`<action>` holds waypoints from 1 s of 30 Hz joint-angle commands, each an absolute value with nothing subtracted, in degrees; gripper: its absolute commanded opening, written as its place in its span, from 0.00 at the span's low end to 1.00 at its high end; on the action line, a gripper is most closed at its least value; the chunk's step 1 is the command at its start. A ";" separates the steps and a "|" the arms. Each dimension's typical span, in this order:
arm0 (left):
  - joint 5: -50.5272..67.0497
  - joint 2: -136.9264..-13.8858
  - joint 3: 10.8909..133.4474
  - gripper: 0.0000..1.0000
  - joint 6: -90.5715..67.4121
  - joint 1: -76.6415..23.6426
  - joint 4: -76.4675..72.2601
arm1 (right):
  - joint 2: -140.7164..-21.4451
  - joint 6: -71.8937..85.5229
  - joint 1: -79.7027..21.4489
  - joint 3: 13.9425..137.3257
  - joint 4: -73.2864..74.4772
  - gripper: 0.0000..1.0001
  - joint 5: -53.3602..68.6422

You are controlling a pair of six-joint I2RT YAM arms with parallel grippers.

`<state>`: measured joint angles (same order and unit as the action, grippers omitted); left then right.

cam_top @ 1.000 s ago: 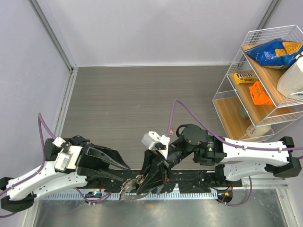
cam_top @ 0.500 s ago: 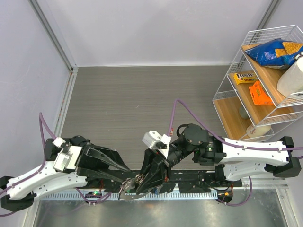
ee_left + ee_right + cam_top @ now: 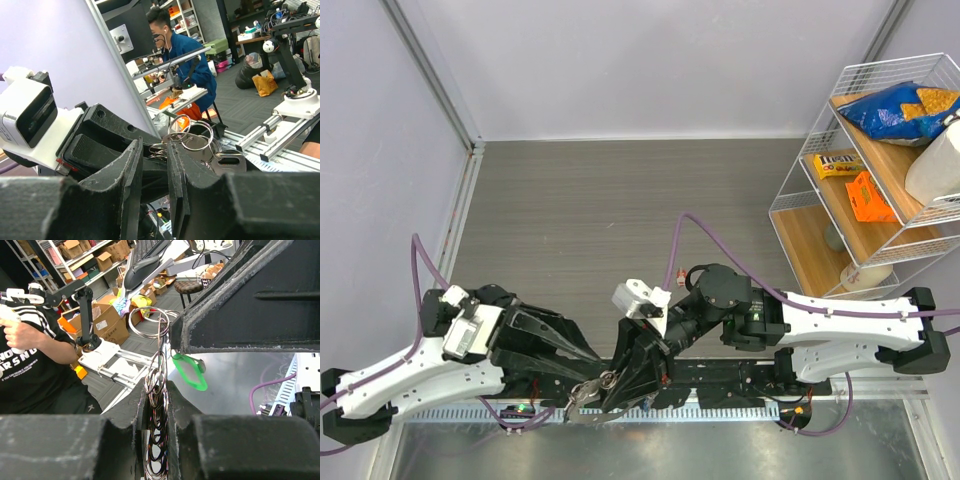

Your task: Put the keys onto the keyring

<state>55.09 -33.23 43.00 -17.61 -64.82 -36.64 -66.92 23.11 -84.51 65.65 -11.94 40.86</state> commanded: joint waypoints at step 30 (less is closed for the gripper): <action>46.15 -28.91 52.99 0.49 -9.84 -65.39 -15.22 | -61.62 17.67 -84.29 64.78 -7.04 0.06 32.09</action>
